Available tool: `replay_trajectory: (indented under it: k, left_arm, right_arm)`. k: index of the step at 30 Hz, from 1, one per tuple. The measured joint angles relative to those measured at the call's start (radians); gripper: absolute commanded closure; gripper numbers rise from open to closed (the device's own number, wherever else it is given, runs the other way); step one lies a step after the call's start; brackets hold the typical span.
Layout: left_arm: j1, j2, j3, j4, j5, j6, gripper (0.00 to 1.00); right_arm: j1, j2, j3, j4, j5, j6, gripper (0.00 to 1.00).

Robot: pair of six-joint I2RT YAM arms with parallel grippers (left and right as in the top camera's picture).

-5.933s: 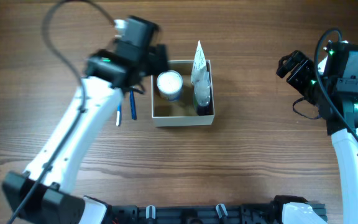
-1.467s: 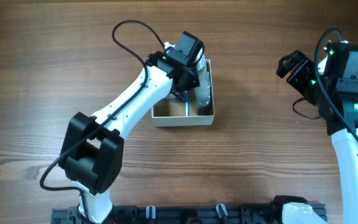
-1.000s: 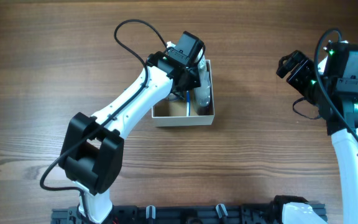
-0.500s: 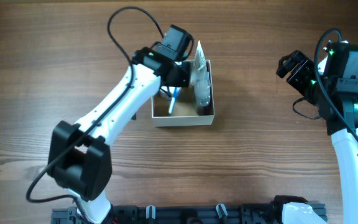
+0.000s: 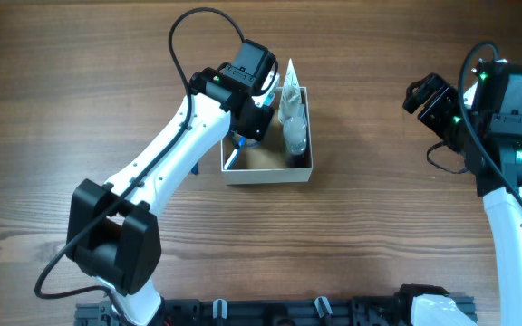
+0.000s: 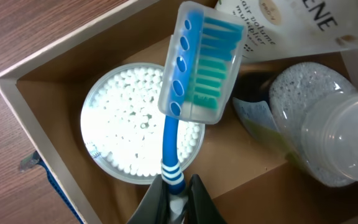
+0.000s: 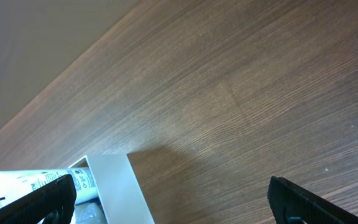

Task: Pack container
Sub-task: 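Lower the toothbrush with left gripper into the box beside the tub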

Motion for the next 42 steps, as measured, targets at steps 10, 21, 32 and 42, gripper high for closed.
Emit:
replay_trajectory:
  k: [10, 21, 32, 42]
  left_arm:
    - [-0.006, 0.005, 0.000, -0.002, 0.044, 0.028, 0.92]
    - [-0.034, 0.029, 0.000, 0.014, 0.063, 0.016, 0.85]
    - [-0.048, 0.073, 0.000, 0.013, 0.070, -0.036, 0.71]
    - [-0.045, -0.006, 0.000, 0.005, 0.013, -0.131, 0.51]
  right_arm:
    - [0.000, 0.000, 0.000, 0.000, 0.000, 0.000, 0.00]
    - [0.000, 0.000, 0.000, 0.000, 0.000, 0.000, 0.00]
    - [0.000, 0.000, 0.000, 0.000, 0.000, 0.000, 0.00]
    - [0.000, 0.000, 0.000, 0.000, 0.000, 0.000, 0.00]
